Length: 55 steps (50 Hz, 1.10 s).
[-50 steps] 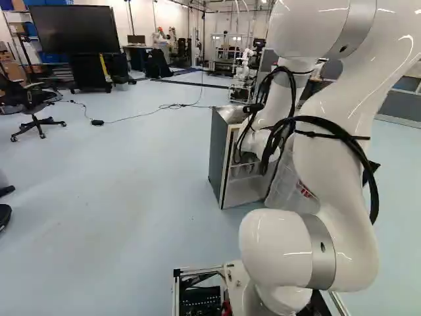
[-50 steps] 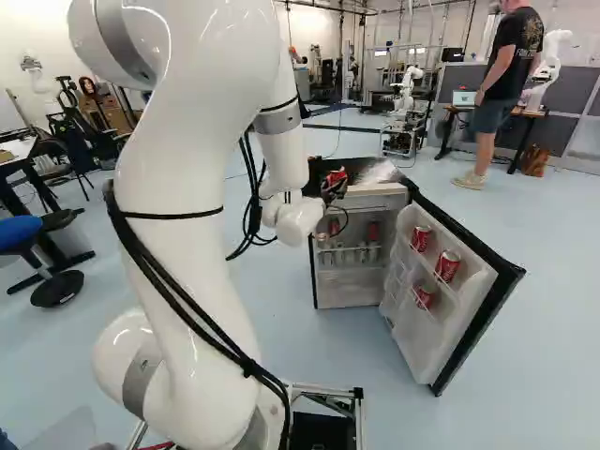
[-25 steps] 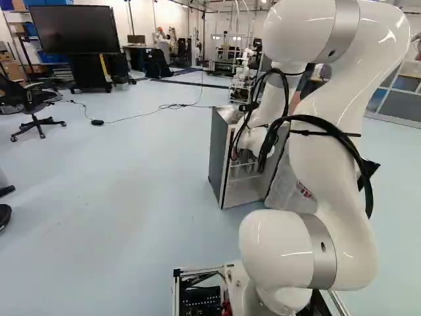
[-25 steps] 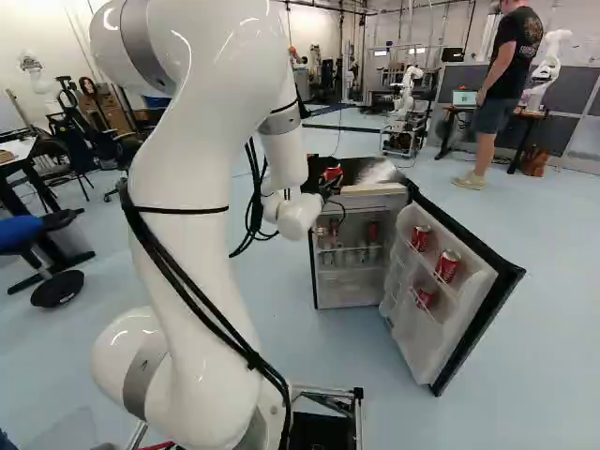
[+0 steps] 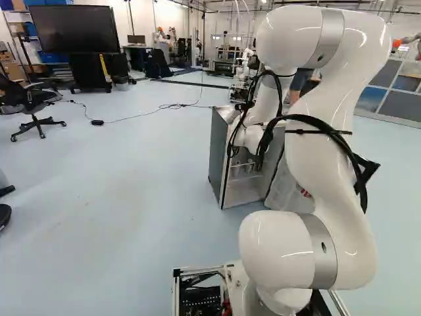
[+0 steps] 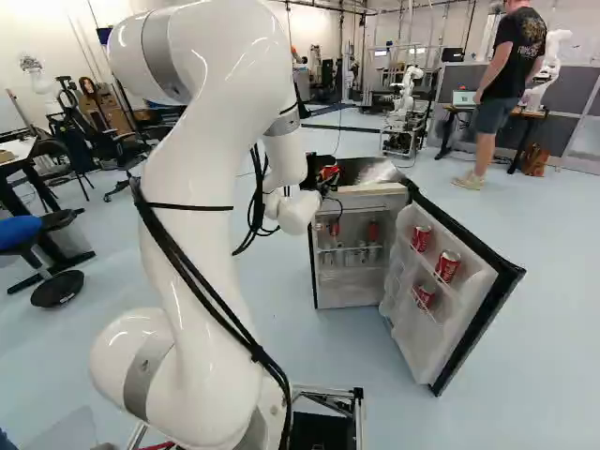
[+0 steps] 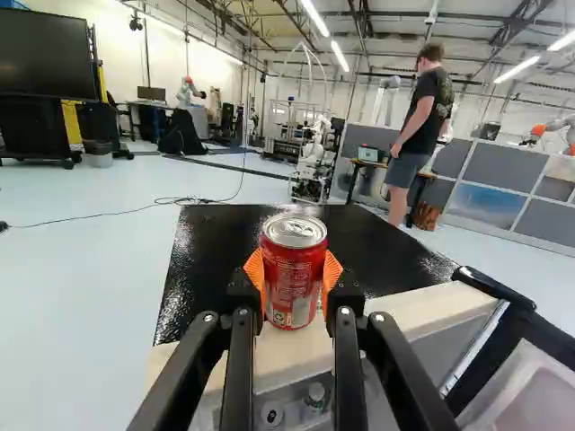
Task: Grab a drink from the fridge
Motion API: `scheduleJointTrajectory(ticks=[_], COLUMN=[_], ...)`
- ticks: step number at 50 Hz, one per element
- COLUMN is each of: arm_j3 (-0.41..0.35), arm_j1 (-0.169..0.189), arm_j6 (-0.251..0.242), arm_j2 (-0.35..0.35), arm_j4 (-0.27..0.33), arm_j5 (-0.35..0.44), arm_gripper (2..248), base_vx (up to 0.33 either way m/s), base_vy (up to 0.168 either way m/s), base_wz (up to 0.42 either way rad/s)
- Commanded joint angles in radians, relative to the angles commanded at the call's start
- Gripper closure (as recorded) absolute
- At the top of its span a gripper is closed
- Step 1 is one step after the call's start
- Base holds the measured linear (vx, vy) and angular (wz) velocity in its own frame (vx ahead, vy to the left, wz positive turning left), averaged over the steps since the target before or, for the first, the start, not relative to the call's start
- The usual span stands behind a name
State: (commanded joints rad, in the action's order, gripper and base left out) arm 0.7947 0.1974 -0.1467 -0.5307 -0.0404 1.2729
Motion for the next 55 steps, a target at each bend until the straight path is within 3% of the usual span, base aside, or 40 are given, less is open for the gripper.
scheduleJointTrajectory(ticks=[18, 19, 23, 24, 28, 29, 34, 35, 39, 40, 55], arm_j3=[0.011, 0.011, 0.011, 0.011, 0.011, 0.011, 0.011, 0.011, 0.011, 0.011, -0.024], arm_j1=[-0.003, -0.003, -0.003, -0.003, -0.003, -0.003, -0.003, -0.003, -0.003, -0.003, 0.000], arm_j6=[0.000, 0.000, 0.000, 0.000, 0.000, 0.000, 0.000, 0.000, 0.000, 0.000, 0.000], arm_j2=[-0.008, -0.008, -0.008, -0.008, -0.008, -0.008, -0.008, -0.008, -0.008, -0.008, 0.031], arm_j4=[-0.002, -0.002, -0.002, -0.002, -0.002, -0.002, -0.002, -0.002, -0.002, -0.002, -0.002], arm_j5=[-0.003, -0.003, -0.003, -0.003, -0.003, -0.003, -0.003, -0.003, -0.003, -0.003, -0.003], arm_gripper=[164, 139, 139, 106, 106, 71, 71, 35, 35, 3, 3], base_vx=[0.000, 0.000, 0.000, 0.000, 0.000, 0.000, 0.000, 0.000, 0.000, 0.000, 0.000], base_vy=[0.000, 0.000, 0.000, 0.000, 0.000, 0.000, 0.000, 0.000, 0.000, 0.000, 0.000], base_wz=[0.000, 0.000, 0.000, 0.000, 0.000, 0.000, 0.000, 0.000, 0.000, 0.000, 0.000])
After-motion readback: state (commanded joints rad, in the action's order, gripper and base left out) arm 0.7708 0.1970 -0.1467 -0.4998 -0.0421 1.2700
